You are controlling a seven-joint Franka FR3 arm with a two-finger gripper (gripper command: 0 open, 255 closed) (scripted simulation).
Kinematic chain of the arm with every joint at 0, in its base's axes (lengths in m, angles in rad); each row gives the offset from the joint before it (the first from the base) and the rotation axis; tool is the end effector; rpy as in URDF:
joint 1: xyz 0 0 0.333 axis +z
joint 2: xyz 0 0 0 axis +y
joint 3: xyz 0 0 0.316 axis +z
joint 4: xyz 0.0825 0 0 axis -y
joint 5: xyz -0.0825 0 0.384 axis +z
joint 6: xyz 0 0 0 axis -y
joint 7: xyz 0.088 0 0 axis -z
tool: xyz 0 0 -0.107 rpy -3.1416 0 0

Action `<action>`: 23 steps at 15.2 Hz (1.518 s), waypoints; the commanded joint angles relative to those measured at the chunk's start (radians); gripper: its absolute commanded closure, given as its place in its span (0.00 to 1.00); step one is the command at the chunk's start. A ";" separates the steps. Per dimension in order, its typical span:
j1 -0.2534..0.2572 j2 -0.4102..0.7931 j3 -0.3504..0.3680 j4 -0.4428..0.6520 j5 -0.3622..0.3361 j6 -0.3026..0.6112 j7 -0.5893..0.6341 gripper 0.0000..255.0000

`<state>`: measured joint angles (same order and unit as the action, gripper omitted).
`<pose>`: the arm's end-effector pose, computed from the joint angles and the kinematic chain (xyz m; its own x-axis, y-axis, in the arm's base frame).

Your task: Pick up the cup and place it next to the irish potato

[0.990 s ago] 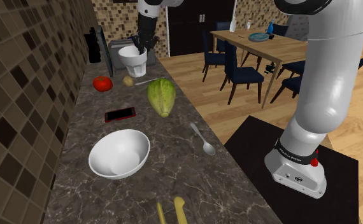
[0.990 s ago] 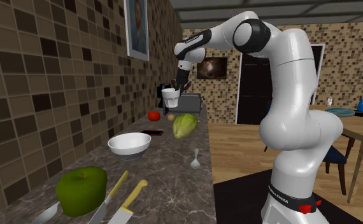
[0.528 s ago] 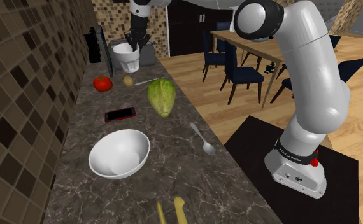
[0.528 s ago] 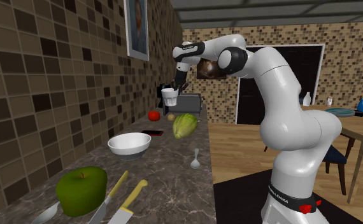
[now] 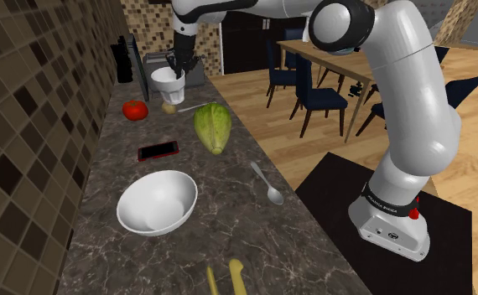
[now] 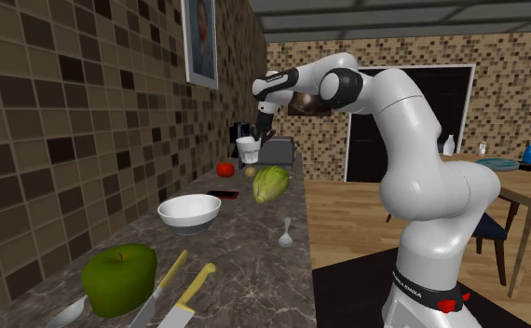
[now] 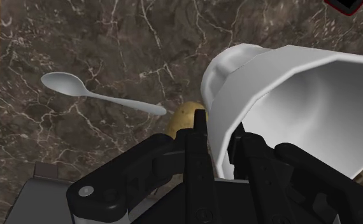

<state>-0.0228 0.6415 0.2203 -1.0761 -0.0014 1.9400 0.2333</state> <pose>0.7489 0.0964 0.4848 0.9749 -0.1093 0.1939 -0.0744 -0.9810 -0.1791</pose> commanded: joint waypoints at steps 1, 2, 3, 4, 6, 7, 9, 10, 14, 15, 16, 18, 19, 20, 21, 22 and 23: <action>-0.002 -0.004 0.000 -0.038 0.001 0.036 -0.002 1.00; -0.003 -0.005 0.000 -0.053 0.001 0.050 -0.003 1.00; -0.004 -0.005 0.000 -0.067 0.002 0.063 -0.004 1.00; -0.005 -0.005 0.000 -0.081 0.002 0.077 -0.005 1.00; -0.007 -0.004 0.000 -0.107 0.003 0.103 -0.007 1.00; -0.007 -0.004 0.000 -0.119 0.003 0.116 -0.008 1.00; -0.009 -0.001 -0.001 -0.141 0.003 0.141 -0.010 1.00; -0.009 0.001 -0.001 -0.152 0.003 0.153 -0.011 1.00; -0.011 0.011 -0.002 -0.191 0.003 0.201 -0.014 1.00; -0.011 0.014 -0.002 -0.199 0.003 0.212 -0.015 1.00; -0.011 0.017 -0.002 -0.207 0.002 0.224 -0.016 1.00; -0.012 0.024 -0.003 -0.223 0.002 0.246 -0.018 1.00; -0.012 0.028 -0.003 -0.230 0.002 0.257 -0.019 1.00; -0.012 0.032 -0.004 -0.237 0.001 0.268 -0.019 1.00; -0.012 0.036 -0.004 -0.244 0.001 0.279 -0.020 1.00; -0.012 0.042 -0.005 -0.252 0.000 0.293 -0.021 1.00; -0.012 0.042 -0.005 -0.252 0.000 0.293 -0.021 1.00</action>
<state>-0.0346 0.6839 0.2156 -1.3207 -0.0009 2.2241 0.2122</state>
